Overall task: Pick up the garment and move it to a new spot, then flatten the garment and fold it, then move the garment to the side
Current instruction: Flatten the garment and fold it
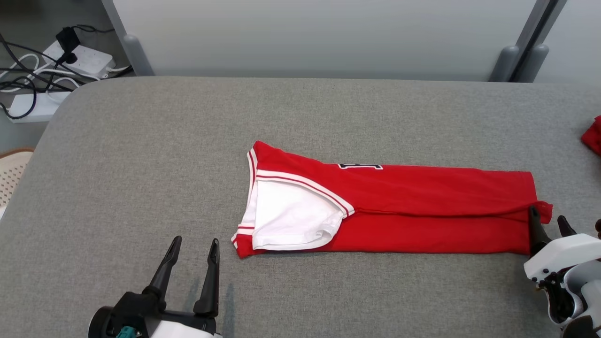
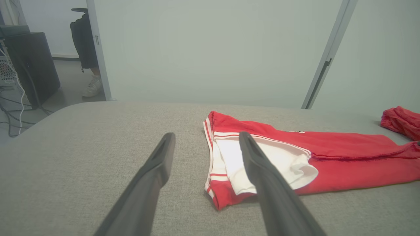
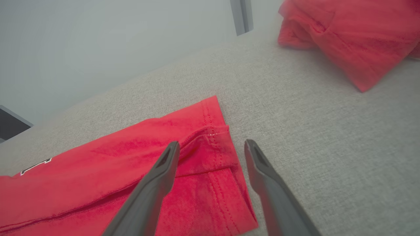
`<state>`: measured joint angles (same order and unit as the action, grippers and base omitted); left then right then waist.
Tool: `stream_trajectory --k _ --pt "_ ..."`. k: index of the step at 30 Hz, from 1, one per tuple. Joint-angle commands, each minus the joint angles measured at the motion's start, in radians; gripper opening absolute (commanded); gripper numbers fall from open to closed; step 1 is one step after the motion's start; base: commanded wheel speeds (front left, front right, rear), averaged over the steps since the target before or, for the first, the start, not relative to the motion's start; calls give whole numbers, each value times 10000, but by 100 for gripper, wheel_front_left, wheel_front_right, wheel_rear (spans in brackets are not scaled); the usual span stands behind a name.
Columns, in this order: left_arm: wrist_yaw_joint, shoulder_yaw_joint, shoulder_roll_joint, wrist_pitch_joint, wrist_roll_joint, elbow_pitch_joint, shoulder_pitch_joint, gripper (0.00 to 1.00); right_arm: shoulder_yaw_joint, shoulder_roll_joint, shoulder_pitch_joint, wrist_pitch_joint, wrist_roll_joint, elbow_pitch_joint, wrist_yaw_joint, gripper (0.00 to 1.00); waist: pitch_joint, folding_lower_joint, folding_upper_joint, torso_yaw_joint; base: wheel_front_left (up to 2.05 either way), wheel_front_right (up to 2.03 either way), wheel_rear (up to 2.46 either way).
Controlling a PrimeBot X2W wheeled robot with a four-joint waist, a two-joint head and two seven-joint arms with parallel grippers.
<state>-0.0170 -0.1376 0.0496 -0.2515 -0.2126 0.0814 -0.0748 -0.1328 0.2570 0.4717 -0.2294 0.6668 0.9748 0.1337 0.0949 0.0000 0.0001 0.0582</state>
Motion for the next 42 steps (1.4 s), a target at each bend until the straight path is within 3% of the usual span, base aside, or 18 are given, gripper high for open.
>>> stream_trajectory --k 1,17,18,20,42 --pt "-49 271 7 -103 86 -222 566 100 -144 148 348 -128 169 42 -30 100 232 0 -1 118 0 0 0" --pt "-120 116 7 -103 187 -175 1192 100 -356 87 1448 587 1218 1825 -30 100 1020 0 -1 367 0 0 0" --pt "-118 112 7 -103 192 -167 1208 100 -402 82 1467 632 1238 1870 -30 62 1024 0 -1 371 0 0 0" --pt "-116 105 7 -103 196 -148 1227 100 -481 76 1484 652 1290 1910 -30 0 1009 0 -1 370 0 0 0" --pt "-123 66 7 -103 69 -15 1085 100 -798 1146 1191 -190 1500 1541 -30 0 278 0 -1 25 0 0 0"
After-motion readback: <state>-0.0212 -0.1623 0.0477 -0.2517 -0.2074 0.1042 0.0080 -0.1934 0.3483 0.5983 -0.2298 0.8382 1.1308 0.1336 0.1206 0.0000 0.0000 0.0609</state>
